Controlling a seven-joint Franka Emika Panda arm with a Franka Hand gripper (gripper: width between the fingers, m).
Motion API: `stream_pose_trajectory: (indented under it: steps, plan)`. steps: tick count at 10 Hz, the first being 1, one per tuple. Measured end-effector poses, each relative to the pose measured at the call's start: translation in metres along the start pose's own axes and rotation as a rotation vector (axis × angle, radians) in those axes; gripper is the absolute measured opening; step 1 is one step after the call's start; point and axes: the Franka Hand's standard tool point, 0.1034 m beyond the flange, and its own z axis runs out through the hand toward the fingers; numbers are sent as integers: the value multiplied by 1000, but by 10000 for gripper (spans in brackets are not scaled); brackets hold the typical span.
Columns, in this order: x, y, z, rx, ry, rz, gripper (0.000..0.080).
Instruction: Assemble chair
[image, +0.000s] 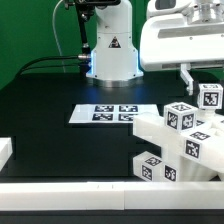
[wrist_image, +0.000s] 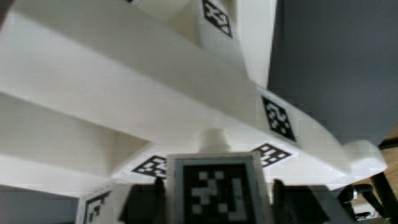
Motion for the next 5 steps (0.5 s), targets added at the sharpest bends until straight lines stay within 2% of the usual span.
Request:
stream_pose_trajectory:
  steps: [5]
  plan:
    - [0,-5,1,5,2,-5,282]
